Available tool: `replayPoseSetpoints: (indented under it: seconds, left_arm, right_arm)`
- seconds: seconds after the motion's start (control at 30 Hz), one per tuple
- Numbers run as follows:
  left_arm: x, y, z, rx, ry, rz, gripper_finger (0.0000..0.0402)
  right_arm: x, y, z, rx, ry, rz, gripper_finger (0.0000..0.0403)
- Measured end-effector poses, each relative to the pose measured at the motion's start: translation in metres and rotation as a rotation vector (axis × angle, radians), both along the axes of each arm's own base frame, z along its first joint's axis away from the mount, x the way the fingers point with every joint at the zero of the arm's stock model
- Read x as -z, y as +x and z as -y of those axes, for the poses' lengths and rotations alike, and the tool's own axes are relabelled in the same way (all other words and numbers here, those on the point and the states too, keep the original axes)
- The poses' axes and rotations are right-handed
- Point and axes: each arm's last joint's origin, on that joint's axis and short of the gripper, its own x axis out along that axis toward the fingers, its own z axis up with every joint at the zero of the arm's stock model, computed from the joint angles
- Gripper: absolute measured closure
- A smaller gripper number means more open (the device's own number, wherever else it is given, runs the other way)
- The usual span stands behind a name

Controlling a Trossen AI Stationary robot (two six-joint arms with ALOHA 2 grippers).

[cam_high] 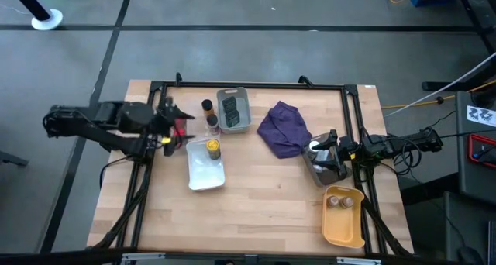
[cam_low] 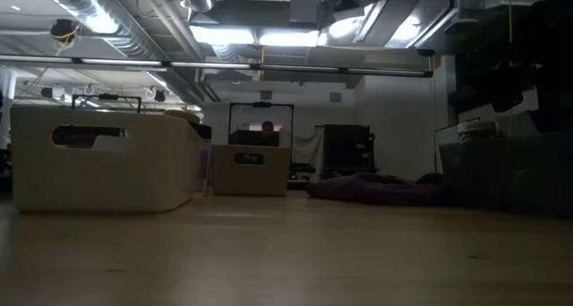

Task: Sort spices by type
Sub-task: Return to Home Position

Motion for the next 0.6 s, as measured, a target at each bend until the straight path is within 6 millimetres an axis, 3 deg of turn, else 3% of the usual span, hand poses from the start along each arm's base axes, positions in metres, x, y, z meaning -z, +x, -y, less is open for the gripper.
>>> replayPoseSetpoints:
  seconds: [0.2,0.47,0.6]
  left_arm:
    - [0.044,-0.003,0.006,0.230,0.016,0.177,0.0119]
    - [0.080,-0.043,-0.002,0.168,-0.074,0.348,0.0119]
    - [0.101,-0.052,-0.002,0.154,-0.130,0.474,0.0119]
  right_arm:
    - [0.000,0.000,0.000,0.001,0.000,0.000,0.0116]
    - [0.000,0.000,0.000,0.001,0.000,0.000,0.0116]
    - [0.000,0.000,0.000,0.001,0.000,0.000,0.0116]
